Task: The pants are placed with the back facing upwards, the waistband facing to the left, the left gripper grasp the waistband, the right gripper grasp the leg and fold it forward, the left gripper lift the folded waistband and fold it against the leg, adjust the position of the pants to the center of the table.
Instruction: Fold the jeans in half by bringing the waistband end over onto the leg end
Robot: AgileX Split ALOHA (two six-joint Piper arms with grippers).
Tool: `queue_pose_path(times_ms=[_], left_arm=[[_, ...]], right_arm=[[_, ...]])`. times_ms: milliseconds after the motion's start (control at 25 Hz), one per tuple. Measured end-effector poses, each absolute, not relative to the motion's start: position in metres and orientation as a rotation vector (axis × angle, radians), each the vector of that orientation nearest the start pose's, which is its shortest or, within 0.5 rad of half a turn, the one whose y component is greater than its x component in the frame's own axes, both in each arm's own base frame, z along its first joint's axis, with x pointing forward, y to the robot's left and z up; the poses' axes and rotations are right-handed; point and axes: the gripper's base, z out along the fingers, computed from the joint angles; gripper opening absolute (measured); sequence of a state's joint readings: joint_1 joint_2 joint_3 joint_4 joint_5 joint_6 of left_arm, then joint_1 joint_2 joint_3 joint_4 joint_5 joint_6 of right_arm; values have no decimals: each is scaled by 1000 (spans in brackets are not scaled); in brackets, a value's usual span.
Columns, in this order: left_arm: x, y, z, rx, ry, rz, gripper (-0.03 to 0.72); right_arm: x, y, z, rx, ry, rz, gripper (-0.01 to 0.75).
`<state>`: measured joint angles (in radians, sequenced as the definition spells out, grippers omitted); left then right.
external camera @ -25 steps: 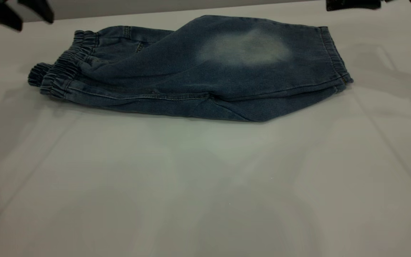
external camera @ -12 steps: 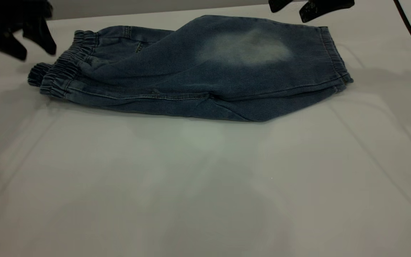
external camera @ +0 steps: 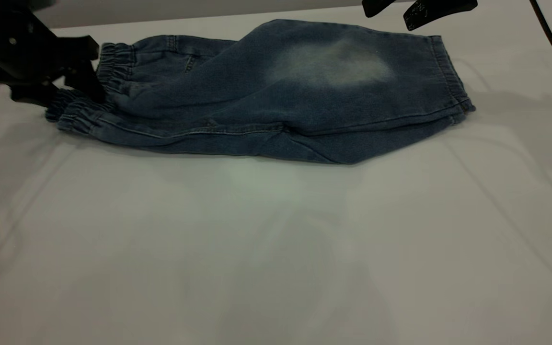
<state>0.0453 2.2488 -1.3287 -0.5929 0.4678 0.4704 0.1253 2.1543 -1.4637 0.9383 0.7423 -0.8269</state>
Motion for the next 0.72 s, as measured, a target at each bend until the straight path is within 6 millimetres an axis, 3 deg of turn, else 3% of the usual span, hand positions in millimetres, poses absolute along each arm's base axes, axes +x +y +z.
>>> queue_pose_path(times_ms=[200, 560, 720], left_arm=[[424, -12, 66, -103, 2743, -490, 388], [428, -18, 79, -8, 2726, -581, 67], [433, -22, 104, 75, 2695, -635, 48]], right_arm=[[428, 126, 145, -449, 2554, 779, 525], [419, 179, 137, -635, 2475, 596, 500], [417, 189, 136, -705, 2444, 511, 500]])
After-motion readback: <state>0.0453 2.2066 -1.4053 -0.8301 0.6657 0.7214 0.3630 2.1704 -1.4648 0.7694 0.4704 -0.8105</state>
